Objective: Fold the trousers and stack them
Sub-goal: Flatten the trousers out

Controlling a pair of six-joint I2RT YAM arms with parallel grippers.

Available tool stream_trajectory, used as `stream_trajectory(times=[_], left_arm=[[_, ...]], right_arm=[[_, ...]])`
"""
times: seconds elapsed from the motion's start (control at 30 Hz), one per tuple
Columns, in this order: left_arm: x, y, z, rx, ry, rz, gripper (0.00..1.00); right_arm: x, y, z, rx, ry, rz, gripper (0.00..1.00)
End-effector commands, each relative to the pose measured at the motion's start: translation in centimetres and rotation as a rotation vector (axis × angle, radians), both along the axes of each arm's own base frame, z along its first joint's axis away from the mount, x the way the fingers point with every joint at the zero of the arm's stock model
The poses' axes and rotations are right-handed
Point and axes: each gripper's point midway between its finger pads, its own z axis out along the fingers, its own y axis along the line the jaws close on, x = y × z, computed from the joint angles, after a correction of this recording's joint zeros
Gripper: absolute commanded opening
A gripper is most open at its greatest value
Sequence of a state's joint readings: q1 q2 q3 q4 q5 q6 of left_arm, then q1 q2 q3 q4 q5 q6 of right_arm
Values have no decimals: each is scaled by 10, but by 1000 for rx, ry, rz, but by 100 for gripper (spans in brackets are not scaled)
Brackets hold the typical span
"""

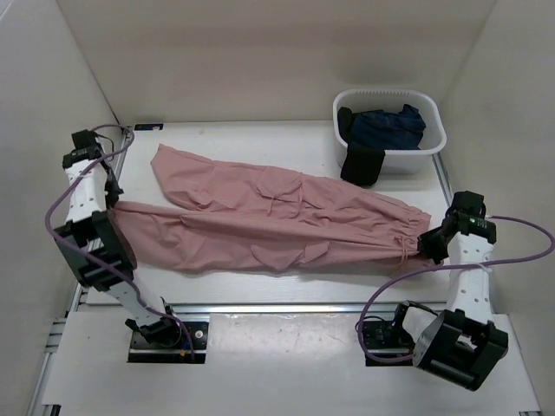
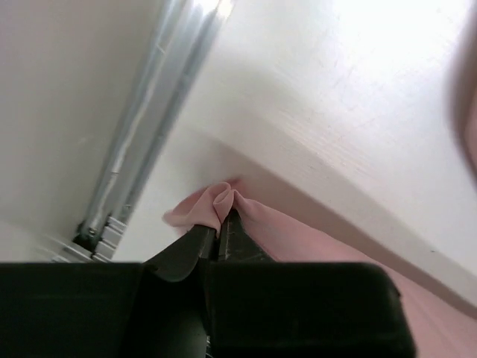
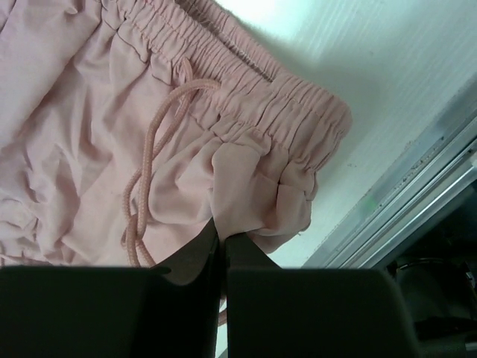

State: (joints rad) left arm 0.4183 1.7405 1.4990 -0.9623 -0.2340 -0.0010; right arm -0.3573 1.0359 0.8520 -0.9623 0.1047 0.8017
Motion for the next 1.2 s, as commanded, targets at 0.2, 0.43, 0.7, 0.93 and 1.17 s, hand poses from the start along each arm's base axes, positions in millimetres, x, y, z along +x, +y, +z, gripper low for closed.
stream_trajectory(times=[0.2, 0.43, 0.7, 0.93, 1.17], left_arm=[[-47, 20, 75, 222, -83, 108, 14], [-38, 38, 116, 244, -152, 146, 14], [61, 30, 7, 156, 110, 7, 14], [132, 24, 15, 131, 26, -52, 82], [25, 22, 17, -84, -11, 26, 100]], right_arm=[[-26, -11, 4, -97, 43, -5, 0], [-22, -14, 14, -118, 25, -2, 0], [-6, -7, -19, -37, 54, 35, 0], [2, -8, -20, -31, 49, 48, 0], [-9, -6, -22, -41, 59, 53, 0]])
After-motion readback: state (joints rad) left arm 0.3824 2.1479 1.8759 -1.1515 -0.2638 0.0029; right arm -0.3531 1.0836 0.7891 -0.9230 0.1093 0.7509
